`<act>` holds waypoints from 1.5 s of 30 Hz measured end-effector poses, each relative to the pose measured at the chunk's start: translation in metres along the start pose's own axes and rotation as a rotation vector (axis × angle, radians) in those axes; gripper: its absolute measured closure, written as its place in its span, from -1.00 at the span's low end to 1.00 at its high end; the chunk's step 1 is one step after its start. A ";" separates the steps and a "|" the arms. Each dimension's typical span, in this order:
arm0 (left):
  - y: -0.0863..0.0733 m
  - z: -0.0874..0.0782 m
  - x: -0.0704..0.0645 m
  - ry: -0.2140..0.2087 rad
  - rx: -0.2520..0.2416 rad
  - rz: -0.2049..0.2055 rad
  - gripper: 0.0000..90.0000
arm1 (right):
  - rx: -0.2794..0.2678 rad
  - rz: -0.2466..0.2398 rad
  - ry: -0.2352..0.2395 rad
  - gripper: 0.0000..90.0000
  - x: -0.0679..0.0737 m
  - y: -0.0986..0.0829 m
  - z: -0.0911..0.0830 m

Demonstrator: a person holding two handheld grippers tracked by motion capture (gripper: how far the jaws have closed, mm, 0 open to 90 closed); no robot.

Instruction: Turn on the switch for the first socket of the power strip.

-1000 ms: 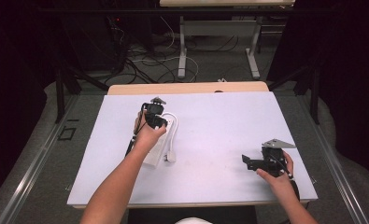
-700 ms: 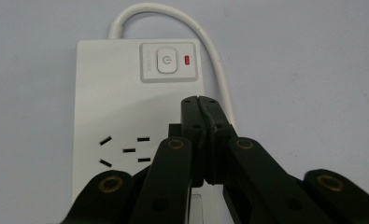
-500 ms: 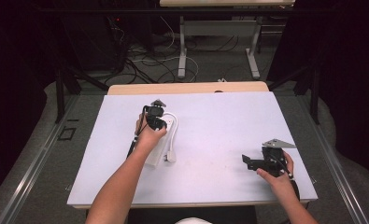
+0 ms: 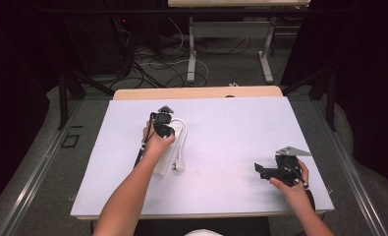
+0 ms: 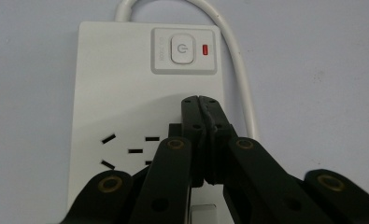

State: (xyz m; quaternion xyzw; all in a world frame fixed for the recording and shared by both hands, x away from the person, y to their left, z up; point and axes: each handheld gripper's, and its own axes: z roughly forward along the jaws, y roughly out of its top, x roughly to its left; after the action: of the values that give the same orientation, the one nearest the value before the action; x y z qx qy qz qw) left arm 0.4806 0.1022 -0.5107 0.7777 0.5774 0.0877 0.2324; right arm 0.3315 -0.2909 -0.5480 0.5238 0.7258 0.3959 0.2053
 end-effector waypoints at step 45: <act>-0.002 0.005 0.000 -0.024 -0.052 0.037 0.79 | -0.002 -0.001 0.006 -0.84 -0.002 0.000 0.000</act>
State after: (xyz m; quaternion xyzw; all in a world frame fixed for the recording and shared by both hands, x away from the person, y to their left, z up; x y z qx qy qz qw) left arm 0.4805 0.1015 -0.5160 0.7830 0.5575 0.0978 0.2579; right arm 0.3323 -0.2923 -0.5487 0.5221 0.7263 0.3980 0.2038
